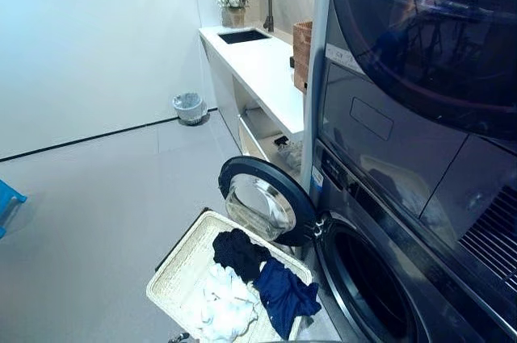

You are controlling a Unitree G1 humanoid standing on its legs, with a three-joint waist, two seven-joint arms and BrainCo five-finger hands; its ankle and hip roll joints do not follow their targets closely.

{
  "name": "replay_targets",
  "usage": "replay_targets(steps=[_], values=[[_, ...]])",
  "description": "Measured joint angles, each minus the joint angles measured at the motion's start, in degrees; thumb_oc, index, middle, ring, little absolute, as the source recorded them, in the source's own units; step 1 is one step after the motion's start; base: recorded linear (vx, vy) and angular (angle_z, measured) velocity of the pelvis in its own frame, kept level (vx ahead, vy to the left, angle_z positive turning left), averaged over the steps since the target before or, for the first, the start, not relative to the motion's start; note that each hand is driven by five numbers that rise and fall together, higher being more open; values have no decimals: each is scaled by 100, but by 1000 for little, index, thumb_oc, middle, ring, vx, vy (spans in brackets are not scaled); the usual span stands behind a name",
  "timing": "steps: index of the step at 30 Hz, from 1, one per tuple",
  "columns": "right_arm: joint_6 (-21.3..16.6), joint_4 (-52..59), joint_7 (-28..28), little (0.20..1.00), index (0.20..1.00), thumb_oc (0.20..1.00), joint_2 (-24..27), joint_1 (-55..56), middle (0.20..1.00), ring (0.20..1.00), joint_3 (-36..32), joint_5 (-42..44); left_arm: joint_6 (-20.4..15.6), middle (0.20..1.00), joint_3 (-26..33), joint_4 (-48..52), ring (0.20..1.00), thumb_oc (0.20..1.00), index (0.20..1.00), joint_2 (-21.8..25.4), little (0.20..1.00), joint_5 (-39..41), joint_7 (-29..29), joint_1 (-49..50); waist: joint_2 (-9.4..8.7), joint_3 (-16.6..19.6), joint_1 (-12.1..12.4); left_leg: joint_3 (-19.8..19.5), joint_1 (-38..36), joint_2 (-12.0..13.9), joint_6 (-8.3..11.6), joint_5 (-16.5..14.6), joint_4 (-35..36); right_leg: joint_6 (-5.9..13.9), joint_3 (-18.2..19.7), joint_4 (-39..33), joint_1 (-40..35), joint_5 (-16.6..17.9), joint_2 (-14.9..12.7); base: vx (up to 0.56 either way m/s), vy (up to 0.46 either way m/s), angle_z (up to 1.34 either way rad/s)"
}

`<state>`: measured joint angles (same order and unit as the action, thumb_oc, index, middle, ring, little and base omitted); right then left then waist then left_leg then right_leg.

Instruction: Put the clothes into the washing machine.

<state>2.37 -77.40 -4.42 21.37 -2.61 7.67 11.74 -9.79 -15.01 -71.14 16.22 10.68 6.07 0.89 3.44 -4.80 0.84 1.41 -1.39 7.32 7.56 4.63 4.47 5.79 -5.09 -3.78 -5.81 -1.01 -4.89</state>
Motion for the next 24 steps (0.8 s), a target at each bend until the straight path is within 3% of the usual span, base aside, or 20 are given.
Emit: replay_targets(steps=[4, 8, 12, 17, 24], values=[[-109, 29, 89, 1000, 1000, 1000, 85, -907, 1000, 1000, 28, 262, -350, 1000, 43, 87, 1000, 1000, 1000, -3, 1000, 765, -241, -875, 89, -935, 8, -36, 920, 19, -56, 391, -73, -57, -7, 17, 871, 414, 59, -264, -7, 2], [-190, 184, 203, 1000, 1000, 1000, 186, -1673, 1000, 1000, 175, 475, -607, 1000, 47, 641, 1000, 1000, 1000, 66, 1000, 1160, -525, -1551, 124, -1600, 19, -147, 1445, -16, -97, 589, -20, -3, -21, -93, 1330, 620, 54, -148, -2, 5], [-343, 400, 267, 1000, 1000, 1000, 318, -2271, 1000, 1000, 181, 818, -861, 1000, 38, 949, 1000, 1000, 1000, 294, 1000, 1389, -781, -2001, 161, -2047, 65, -180, 1690, -42, -118, 713, 54, 18, -44, -30, 1618, 672, 41, -90, -20, 5], [-557, 667, 330, 1000, 1000, 1000, 687, -2906, 1000, 1000, 223, 1332, -1020, 1000, 41, 1337, 1000, 1000, 1000, 639, 1000, 1637, -1395, -2594, 131, -2490, 193, -261, 2106, -69, -138, 786, -73, -2, -82, 484, 2180, 507, -2, -91, -40, 5], [-915, 1495, 394, 1000, 1000, 1000, 758, -3163, 1000, 1000, 240, 1622, -1219, 1000, 27, 2140, 1000, 1000, 1000, 895, 1000, 1628, -2049, -3065, 64, -2512, 199, -441, 2780, -152, -134, 779, -396, 19, -161, 1771, 3222, -114, -140, -56, -61, 13]])
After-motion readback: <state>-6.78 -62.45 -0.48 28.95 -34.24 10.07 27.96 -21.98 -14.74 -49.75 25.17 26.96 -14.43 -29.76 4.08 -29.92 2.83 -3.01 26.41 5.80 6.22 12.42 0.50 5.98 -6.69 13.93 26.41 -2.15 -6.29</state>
